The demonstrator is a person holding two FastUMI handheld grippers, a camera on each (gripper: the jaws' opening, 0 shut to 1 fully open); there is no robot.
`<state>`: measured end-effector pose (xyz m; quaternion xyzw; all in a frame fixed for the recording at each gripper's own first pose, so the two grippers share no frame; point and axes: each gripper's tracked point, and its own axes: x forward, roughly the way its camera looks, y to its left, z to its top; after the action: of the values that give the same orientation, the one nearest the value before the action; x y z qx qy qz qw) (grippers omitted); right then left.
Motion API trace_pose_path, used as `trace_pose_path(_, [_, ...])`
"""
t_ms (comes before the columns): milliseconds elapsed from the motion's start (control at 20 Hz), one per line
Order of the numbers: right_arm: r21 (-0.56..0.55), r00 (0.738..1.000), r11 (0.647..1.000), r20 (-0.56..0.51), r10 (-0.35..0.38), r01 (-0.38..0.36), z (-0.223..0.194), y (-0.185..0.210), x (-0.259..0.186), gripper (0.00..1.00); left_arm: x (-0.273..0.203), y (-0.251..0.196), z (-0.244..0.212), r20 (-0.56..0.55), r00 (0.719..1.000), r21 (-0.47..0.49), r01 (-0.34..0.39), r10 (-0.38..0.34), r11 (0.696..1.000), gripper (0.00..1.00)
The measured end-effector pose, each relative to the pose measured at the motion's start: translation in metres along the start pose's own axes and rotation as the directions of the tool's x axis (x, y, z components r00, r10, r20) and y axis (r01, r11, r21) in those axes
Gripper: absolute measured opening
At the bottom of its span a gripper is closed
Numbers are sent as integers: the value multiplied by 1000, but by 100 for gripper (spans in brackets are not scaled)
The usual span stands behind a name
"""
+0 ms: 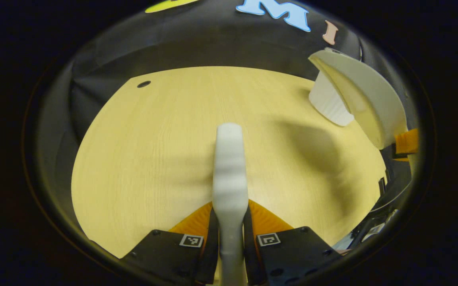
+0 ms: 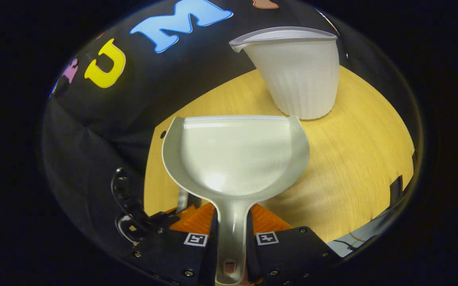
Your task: Pick up the small broom and dustpan from the desktop, sweep the trash into the dustpan with the broom, and then empty the trash into the garbage bin.
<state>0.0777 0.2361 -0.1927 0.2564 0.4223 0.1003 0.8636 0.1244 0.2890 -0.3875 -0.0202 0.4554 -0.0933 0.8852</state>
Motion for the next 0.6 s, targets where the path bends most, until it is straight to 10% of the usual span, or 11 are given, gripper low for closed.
trace_pose_path(600, [-243,975,944,51,-218,224,-34,-56,55,30,-12,-34,33,-13,999,2,-41,41,999,35])
